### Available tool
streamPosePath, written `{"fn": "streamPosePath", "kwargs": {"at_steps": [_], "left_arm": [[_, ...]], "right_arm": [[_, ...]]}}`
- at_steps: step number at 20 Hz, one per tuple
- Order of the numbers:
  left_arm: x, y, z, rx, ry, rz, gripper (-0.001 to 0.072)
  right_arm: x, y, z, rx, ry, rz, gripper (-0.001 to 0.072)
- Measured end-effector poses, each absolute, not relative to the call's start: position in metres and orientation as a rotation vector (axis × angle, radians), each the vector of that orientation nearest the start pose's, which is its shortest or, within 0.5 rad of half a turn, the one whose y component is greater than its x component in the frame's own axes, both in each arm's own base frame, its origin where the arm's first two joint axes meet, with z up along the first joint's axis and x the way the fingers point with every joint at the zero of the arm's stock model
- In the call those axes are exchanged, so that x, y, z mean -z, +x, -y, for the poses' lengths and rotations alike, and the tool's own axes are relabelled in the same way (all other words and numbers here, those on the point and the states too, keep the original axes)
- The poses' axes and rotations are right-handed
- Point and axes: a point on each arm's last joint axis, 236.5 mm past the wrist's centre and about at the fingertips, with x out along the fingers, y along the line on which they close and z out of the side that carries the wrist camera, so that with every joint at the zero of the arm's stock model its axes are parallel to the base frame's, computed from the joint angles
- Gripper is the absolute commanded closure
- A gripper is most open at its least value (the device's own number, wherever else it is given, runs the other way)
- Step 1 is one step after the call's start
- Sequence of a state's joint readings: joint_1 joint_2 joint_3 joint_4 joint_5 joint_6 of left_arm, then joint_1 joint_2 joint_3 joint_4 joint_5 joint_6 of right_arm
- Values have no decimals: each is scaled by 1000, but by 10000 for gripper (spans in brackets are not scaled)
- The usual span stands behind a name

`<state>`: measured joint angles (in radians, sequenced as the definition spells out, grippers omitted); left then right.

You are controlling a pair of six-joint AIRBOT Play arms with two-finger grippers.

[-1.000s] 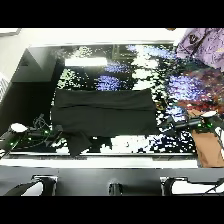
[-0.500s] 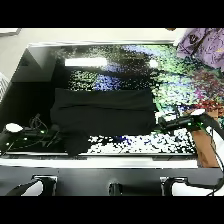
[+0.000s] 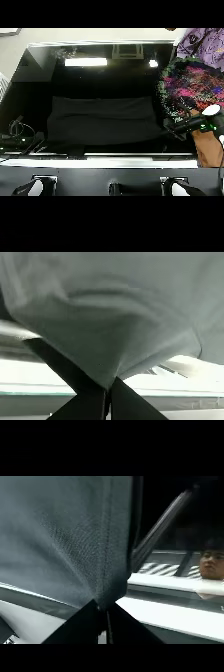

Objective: Fold the clothes and pants, and hang the long-sleeved shirts on hangers.

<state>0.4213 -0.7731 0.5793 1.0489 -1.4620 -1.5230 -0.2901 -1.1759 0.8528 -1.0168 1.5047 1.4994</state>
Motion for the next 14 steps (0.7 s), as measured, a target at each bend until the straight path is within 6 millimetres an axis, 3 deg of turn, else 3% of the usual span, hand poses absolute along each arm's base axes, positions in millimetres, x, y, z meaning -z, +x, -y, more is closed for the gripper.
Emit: {"fn": "streamPosePath", "kwargs": {"at_steps": [3,5,9,14], "left_arm": [[6,199,43,69,-765,-1433,691],[2,213,41,68,-783,-1398,691],[-4,257,36,106,-761,-1367,691],[-1,334,31,166,-707,-1372,691]], "right_arm": [[5,245,-53,-186,704,-1632,681],[3,249,-53,-186,706,-1605,681],[6,281,-54,-211,728,-1520,681],[8,344,-47,-245,747,-1396,681]]}}
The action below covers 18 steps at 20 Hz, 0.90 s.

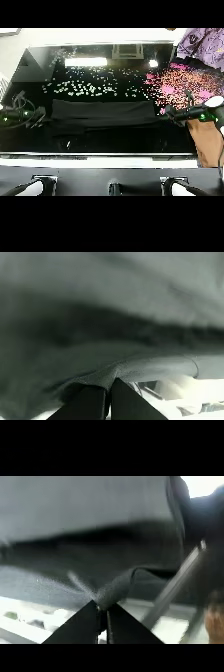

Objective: Fold the clothes and pants, and hang the long-sleeved shirts on hangers.

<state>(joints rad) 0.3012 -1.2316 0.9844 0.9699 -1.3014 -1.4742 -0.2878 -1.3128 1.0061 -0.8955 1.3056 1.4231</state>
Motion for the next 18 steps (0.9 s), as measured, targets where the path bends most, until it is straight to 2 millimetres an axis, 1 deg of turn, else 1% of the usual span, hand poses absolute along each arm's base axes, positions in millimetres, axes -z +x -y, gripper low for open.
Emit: {"fn": "streamPosePath", "kwargs": {"at_steps": [3,5,7,10,11,12,13,14,15,16,17,18], "left_arm": [[6,376,29,188,-686,-1375,691],[14,401,27,200,-674,-1378,691],[22,421,26,208,-666,-1381,691],[35,442,26,216,-659,-1392,689],[40,447,27,218,-658,-1396,686],[44,451,27,220,-658,-1401,649],[49,454,27,220,-659,-1406,506],[51,457,26,218,-660,-1407,348],[52,461,24,216,-662,-1402,292],[50,464,22,208,-668,-1396,292],[47,468,18,199,-669,-1384,292],[42,472,13,182,-673,-1371,292]], "right_arm": [[13,380,-41,-250,764,-1334,680],[22,399,-44,-259,774,-1312,680],[35,412,-52,-265,766,-1305,679],[59,428,-64,-253,744,-1301,678],[66,432,-65,-243,742,-1298,625],[73,435,-67,-231,749,-1299,496],[78,437,-68,-220,756,-1302,317],[80,438,-68,-216,759,-1304,262],[79,441,-66,-209,770,-1303,261],[75,445,-63,-207,780,-1300,227],[68,450,-55,-199,793,-1293,163],[62,453,-45,-188,805,-1284,162]]}}
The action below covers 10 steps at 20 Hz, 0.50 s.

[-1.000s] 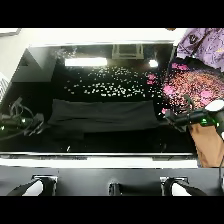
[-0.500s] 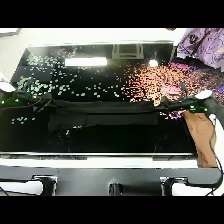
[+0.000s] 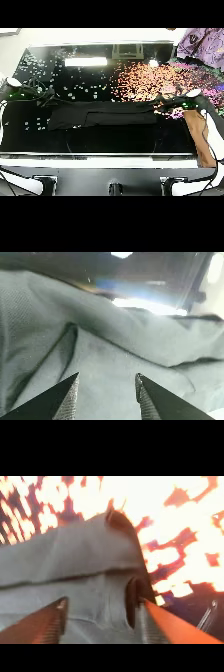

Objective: Fold the clothes and pants, and hang the long-sleeved shirts on hangers.

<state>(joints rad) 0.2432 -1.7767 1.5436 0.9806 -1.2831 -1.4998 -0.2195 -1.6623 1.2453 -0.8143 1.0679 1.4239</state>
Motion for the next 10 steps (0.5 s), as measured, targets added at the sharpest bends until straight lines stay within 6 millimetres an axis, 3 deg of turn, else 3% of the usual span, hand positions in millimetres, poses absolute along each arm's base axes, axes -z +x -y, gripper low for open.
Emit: {"fn": "streamPosePath", "kwargs": {"at_steps": [2,3,5,10], "left_arm": [[28,479,-1,143,-658,-1339,292],[21,481,-7,123,-648,-1324,292],[8,483,-14,103,-621,-1300,292],[-9,483,-21,79,-592,-1272,292]], "right_arm": [[53,453,-22,-167,844,-1291,154],[53,449,-13,-163,859,-1305,86],[58,439,-4,-175,881,-1351,53],[79,431,-25,-285,949,-1432,53]]}}
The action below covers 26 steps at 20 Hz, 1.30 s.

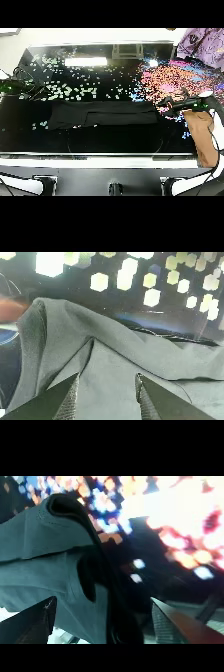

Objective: Fold the clothes and pants, and hang the long-sleeved shirts on hangers.

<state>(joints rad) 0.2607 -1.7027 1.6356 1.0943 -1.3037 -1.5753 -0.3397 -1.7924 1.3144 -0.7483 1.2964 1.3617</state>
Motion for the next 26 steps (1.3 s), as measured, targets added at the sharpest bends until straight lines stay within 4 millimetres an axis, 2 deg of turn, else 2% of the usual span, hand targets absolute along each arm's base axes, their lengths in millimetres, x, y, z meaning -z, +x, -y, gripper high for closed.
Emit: {"fn": "streamPosePath", "kwargs": {"at_steps": [3,5,6,7,8,9,10,12,14,17,21,24,26], "left_arm": [[-12,482,-21,77,-587,-1270,292],[-13,481,-20,77,-586,-1274,294],[-13,481,-19,79,-584,-1274,313],[-13,481,-17,82,-581,-1276,342],[-13,481,-14,87,-577,-1278,347],[-13,481,-10,94,-572,-1281,493],[-13,481,-4,105,-564,-1285,696],[-10,481,12,132,-543,-1299,687],[-4,484,39,176,-520,-1315,688],[9,485,107,296,-530,-1347,688],[25,477,233,496,-598,-1370,690],[36,453,335,625,-673,-1382,690],[42,433,394,680,-740,-1387,690]], "right_arm": [[87,434,-52,-344,977,-1450,75],[95,438,-68,-353,950,-1453,396],[100,440,-74,-353,933,-1456,632],[104,440,-79,-351,907,-1458,680],[104,440,-84,-356,897,-1457,680],[101,441,-85,-355,875,-1450,681],[97,442,-85,-345,864,-1444,681],[76,442,-81,-319,825,-1431,680],[53,435,-70,-274,749,-1436,680],[6,424,-47,-185,628,-1421,680],[-65,413,-23,-84,533,-1355,680],[-107,404,-14,-38,505,-1304,680],[-130,396,-9,-13,493,-1278,680]]}}
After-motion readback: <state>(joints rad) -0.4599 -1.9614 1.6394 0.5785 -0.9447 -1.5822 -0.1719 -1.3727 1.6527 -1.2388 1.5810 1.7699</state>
